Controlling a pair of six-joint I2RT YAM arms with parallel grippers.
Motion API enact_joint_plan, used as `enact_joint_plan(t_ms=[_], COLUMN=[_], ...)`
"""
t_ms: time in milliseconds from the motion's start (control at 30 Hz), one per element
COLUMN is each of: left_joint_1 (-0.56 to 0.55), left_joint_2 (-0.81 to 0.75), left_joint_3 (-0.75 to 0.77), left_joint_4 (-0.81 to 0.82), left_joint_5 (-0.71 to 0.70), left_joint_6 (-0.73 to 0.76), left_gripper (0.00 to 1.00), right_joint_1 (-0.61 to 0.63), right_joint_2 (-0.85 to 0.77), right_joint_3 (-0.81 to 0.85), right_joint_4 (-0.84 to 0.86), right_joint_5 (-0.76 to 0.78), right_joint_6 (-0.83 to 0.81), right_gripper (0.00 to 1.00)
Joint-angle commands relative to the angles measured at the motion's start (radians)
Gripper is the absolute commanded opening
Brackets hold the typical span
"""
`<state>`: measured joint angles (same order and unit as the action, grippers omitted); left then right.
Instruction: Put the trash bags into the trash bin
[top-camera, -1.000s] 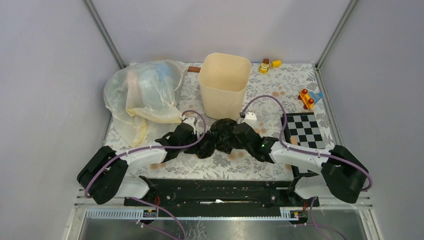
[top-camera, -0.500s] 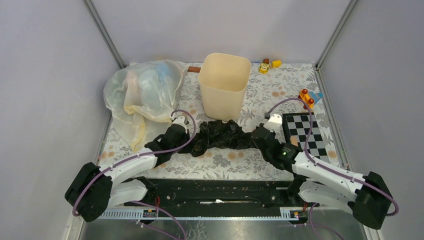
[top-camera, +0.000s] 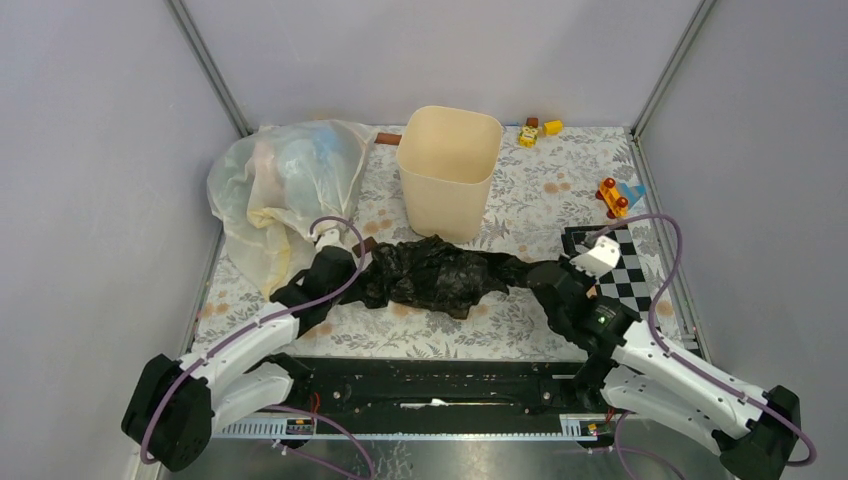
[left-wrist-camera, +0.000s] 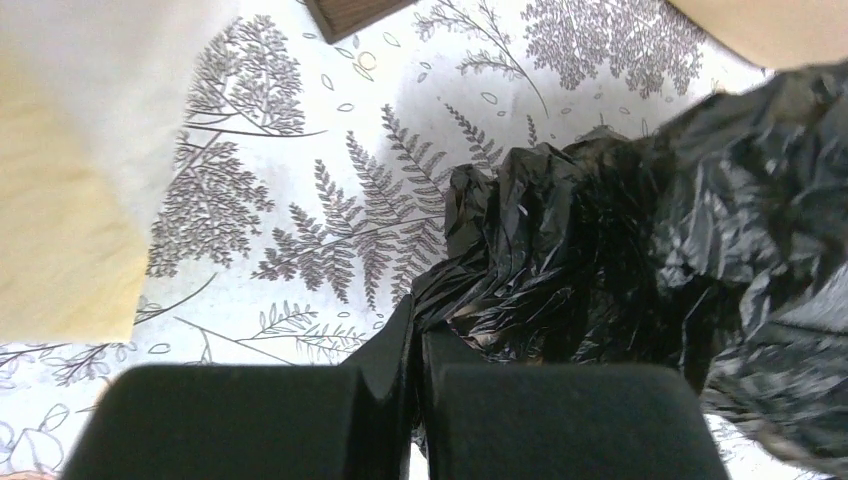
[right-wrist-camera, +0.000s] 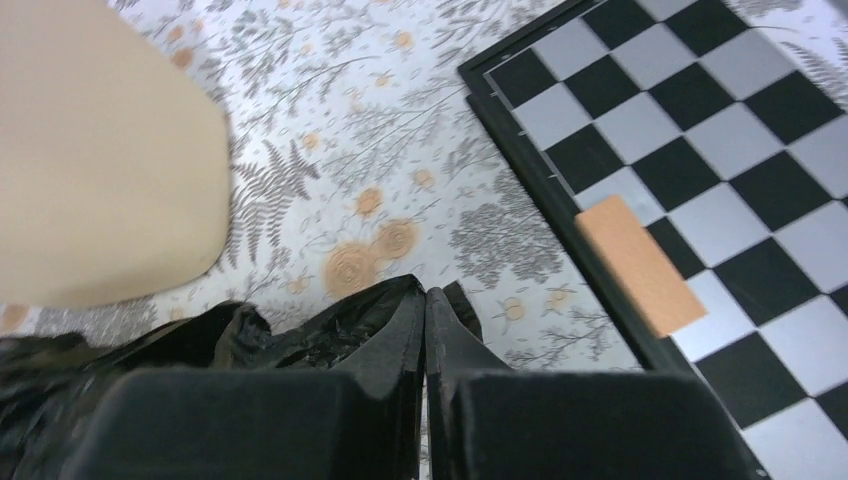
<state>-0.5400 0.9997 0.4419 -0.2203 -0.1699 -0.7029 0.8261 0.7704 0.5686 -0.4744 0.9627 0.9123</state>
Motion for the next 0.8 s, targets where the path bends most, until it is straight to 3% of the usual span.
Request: enact_joint_plan(t_ms=[0,167,533,633,700,767], left_joint_1=[0.024,0.040,0.063,0.063,0.063,0.062], left_joint_2=[-0.078,-0.175,-0.405,-0.444,-0.441,-0.402], left_joint_3=[-0.009,0.008,0.026,0.021,0.009,-0.002], left_joint_4=[-0.024,-0.105,-0.230,-0.177,-0.089,-0.009], left_joint_5=[-0.047,-0.125,-0.291,-0.210,-0.071,0.079], left_joint_6=[-0.038,-0.063,-0.156,-0.110,-0.056,-0.032], left_gripper=[0.00,0.00,0.00,0.00,0.00,0.00], right_joint_1=[-0.008,-0.010,-0.010,-0.010,-0.010,-0.009], right_joint_2=[-0.071,-0.136,-0.254,-0.280,-0.295,-0.308], right_joint_3=[0.034,0.070,0.130,0.127,0.102,0.067], right_joint_4=[-0.131,-0.142,-0.286,-0.265,-0.143,-0.023], right_joint_5=[0.198,0.281,0.419,0.385,0.308,0.200], right_joint_6=[0.112,0.037,0.076,0.041,-0.107,-0.240], right_gripper=[0.00,0.00,0.00,0.00,0.00,0.13])
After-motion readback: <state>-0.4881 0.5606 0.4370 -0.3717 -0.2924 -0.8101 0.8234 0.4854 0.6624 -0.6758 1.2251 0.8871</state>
